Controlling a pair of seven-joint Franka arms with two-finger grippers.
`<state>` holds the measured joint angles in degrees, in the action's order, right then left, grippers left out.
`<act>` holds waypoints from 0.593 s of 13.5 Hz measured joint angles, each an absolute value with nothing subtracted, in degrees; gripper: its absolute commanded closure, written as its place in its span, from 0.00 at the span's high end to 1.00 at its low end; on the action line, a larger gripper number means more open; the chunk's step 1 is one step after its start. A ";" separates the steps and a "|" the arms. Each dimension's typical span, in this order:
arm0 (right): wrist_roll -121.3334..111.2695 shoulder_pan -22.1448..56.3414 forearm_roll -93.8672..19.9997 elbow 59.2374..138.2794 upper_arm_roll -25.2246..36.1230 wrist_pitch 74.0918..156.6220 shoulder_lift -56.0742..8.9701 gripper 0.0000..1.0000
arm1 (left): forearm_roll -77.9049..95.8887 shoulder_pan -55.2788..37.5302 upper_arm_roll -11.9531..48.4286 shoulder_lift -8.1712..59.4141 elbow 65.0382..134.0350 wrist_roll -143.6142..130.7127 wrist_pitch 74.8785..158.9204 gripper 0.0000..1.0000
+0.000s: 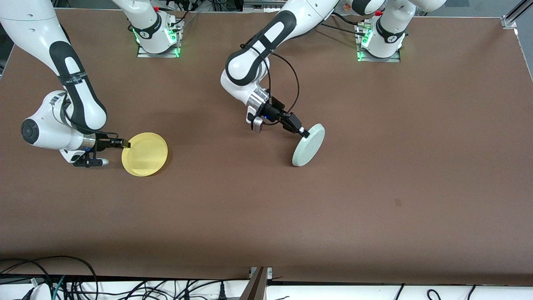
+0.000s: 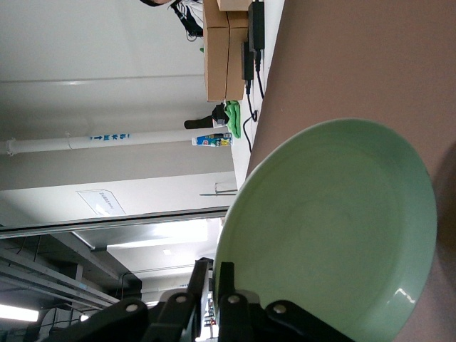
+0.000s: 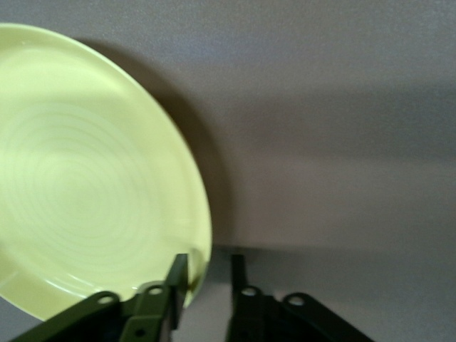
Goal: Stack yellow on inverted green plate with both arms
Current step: 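Carry the flipped green plate toward the table middle with the left gripper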
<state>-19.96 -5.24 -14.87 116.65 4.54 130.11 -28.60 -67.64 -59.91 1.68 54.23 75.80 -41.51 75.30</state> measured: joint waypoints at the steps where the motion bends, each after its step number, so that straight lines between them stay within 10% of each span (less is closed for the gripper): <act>1: -20.05 -5.24 -14.91 116.64 4.54 130.07 -28.60 0.00 | -67.64 -60.49 1.69 54.42 75.80 -41.97 75.28 0.47; 8: -20.61 -5.24 -15.20 116.09 4.48 129.04 -28.50 0.00 | -62.79 -61.99 1.99 55.37 75.33 -49.27 75.83 1.00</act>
<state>-20.61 -5.24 -15.20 116.09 4.48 129.04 -28.50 -62.79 -61.99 1.99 55.37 75.33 -49.27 75.83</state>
